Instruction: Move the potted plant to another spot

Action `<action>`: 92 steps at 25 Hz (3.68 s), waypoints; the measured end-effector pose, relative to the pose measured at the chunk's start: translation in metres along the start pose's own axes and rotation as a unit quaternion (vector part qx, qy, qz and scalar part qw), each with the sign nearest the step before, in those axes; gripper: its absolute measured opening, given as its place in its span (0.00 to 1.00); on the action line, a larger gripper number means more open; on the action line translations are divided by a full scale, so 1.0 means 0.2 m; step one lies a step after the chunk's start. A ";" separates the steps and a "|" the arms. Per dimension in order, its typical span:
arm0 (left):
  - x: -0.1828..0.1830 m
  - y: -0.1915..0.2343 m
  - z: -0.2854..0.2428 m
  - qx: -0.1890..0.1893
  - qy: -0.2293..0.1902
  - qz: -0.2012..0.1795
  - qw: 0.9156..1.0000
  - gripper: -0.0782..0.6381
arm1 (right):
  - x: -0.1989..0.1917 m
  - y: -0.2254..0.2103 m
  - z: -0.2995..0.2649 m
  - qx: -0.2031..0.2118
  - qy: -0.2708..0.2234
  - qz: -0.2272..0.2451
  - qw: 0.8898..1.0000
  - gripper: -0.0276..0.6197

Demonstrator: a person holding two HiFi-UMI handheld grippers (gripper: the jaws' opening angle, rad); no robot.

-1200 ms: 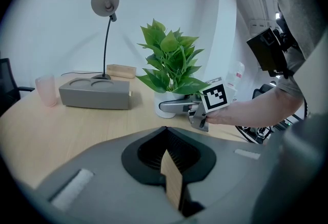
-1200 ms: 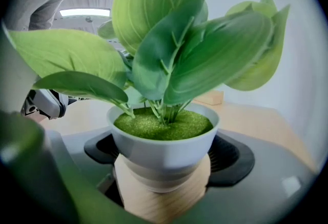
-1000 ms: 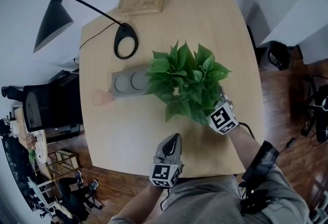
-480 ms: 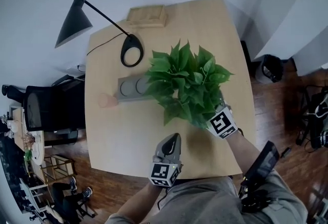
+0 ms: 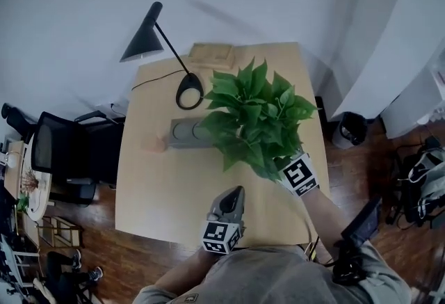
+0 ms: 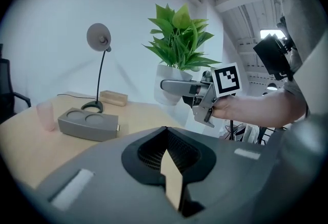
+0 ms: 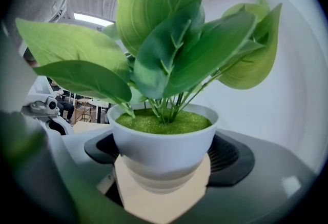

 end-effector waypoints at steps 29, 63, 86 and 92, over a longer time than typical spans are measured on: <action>0.33 0.06 0.09 0.077 -0.107 -0.077 0.988 0.10 | 0.19 0.13 0.05 0.052 -0.046 -0.018 0.997 0.84; 0.39 0.78 1.05 -0.029 -0.127 -0.106 0.986 0.10 | 0.47 1.32 -0.27 -0.053 -0.035 -0.001 0.998 0.84; 0.15 0.57 1.18 -0.032 -0.060 -0.074 0.995 0.10 | 0.25 1.52 0.01 -0.050 0.027 -0.027 0.998 0.84; 0.07 0.62 1.14 -0.056 -0.022 -0.064 0.996 0.10 | 0.13 1.57 0.01 -0.067 0.058 -0.039 0.995 0.84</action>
Point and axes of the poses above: the fingertips, and each gripper's own axes: z backward along the fingers, y to its left, x out of its top, the point moved 10 cm from there along z, backward along the fingers, and after that the axes turned 15 degrees about -x, right-handed, at the moved point
